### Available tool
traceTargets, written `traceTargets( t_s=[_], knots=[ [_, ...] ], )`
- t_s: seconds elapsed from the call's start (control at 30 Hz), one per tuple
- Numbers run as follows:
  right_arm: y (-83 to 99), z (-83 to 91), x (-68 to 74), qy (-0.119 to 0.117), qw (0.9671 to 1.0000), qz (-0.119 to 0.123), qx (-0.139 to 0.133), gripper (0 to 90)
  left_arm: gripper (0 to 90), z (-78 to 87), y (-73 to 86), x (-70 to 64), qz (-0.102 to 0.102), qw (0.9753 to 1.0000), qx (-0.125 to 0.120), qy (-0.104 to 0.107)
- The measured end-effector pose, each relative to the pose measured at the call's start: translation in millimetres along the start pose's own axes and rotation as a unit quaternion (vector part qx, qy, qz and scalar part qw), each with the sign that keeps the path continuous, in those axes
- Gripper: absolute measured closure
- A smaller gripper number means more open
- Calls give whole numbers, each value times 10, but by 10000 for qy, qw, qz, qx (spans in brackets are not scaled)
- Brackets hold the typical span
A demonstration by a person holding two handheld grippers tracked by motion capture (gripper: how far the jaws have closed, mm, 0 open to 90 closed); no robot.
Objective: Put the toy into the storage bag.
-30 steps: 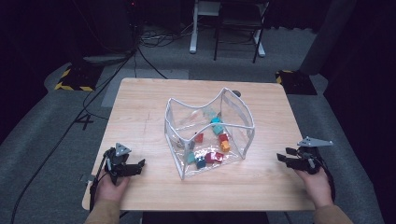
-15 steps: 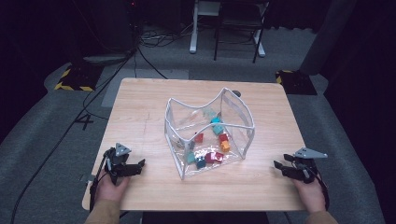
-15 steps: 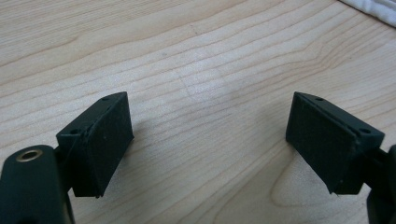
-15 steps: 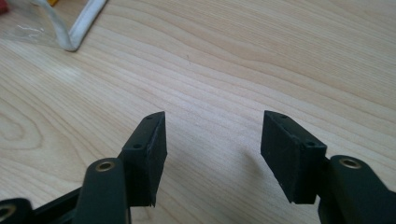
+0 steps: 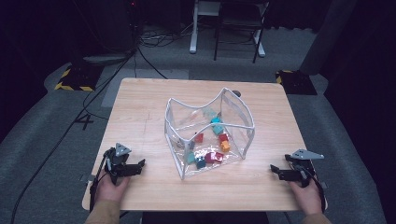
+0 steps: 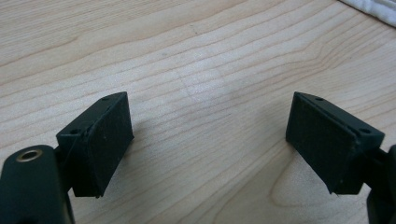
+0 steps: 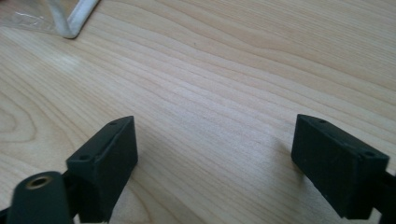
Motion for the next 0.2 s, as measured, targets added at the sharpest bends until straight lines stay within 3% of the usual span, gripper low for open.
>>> traceTargets(
  t_s=[0.2],
  knots=[
    [9, -2, 27, 190, 9997, -163, -23, 118, 150, 0, 0, 0, 2, 10000, 0, 1]
  ],
)
Point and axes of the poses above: each handheld gripper's, and its own axes: z roughly backward along the jaws, y roughly out of its underside, x roughly to its left, the point moved 2 cm from there along -z, roughly forward along the jaws, and after that the axes turned 13 degrees about -y, right-handed, at the moved point
